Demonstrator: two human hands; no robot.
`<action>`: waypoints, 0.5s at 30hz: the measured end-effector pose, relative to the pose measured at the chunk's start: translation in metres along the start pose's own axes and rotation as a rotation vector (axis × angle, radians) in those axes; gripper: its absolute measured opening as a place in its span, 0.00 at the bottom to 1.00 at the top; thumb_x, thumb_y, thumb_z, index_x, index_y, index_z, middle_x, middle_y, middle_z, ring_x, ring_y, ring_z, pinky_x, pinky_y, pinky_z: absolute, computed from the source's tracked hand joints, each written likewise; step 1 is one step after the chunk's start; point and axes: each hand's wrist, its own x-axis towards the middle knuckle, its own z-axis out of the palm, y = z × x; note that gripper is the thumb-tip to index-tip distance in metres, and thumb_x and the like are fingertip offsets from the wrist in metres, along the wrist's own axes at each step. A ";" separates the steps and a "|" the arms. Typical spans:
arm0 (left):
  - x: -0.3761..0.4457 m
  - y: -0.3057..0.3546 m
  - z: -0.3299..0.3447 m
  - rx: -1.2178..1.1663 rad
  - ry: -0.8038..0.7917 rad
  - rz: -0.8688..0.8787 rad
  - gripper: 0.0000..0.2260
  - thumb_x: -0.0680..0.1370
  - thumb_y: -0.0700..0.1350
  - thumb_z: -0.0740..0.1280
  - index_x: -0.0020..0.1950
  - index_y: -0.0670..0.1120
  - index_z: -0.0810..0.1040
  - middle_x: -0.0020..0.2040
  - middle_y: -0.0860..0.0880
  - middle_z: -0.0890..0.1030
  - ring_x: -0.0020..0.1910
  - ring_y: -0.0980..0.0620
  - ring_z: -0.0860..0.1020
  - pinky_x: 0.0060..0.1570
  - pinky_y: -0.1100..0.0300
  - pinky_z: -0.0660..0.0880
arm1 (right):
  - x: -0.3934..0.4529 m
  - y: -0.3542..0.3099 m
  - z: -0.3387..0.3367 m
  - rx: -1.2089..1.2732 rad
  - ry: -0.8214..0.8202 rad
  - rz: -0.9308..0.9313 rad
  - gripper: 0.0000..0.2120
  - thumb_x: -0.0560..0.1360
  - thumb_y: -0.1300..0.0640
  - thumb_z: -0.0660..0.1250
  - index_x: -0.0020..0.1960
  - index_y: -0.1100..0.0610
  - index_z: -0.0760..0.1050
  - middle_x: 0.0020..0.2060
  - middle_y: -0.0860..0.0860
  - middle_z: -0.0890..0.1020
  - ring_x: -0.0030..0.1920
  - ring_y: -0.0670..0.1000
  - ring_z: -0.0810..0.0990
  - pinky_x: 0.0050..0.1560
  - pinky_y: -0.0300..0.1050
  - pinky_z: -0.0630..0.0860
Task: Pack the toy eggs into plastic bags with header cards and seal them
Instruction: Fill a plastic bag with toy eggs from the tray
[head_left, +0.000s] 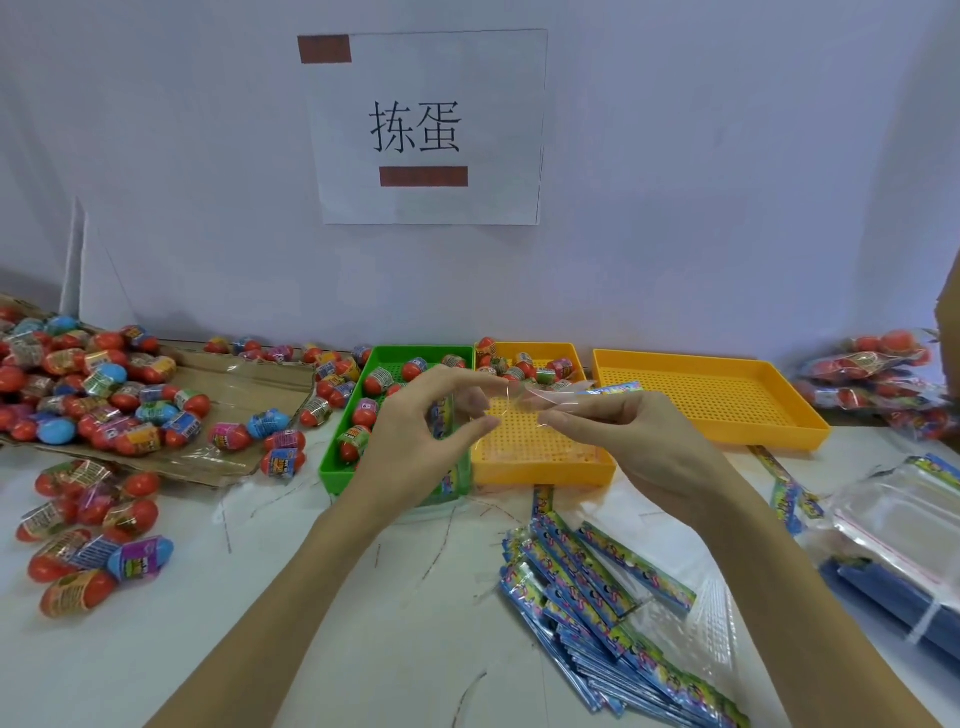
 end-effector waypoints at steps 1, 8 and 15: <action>0.000 -0.001 -0.001 -0.026 0.002 -0.029 0.18 0.76 0.41 0.77 0.65 0.51 0.82 0.46 0.57 0.84 0.46 0.62 0.82 0.55 0.67 0.77 | -0.001 -0.001 0.000 -0.010 0.011 -0.002 0.12 0.71 0.48 0.77 0.51 0.53 0.88 0.53 0.45 0.88 0.59 0.40 0.82 0.60 0.41 0.74; -0.003 -0.003 0.000 -0.035 0.060 -0.043 0.11 0.77 0.44 0.76 0.59 0.46 0.84 0.44 0.55 0.87 0.40 0.58 0.86 0.46 0.62 0.83 | 0.002 0.001 0.007 0.329 -0.088 0.085 0.21 0.71 0.50 0.77 0.58 0.62 0.85 0.56 0.59 0.86 0.60 0.57 0.85 0.58 0.45 0.82; -0.002 -0.001 0.001 -0.046 0.059 -0.027 0.13 0.75 0.49 0.77 0.59 0.50 0.84 0.44 0.55 0.86 0.36 0.55 0.82 0.38 0.62 0.78 | 0.004 0.007 0.014 0.552 -0.259 0.202 0.15 0.77 0.60 0.74 0.60 0.67 0.83 0.60 0.65 0.83 0.63 0.62 0.83 0.58 0.47 0.82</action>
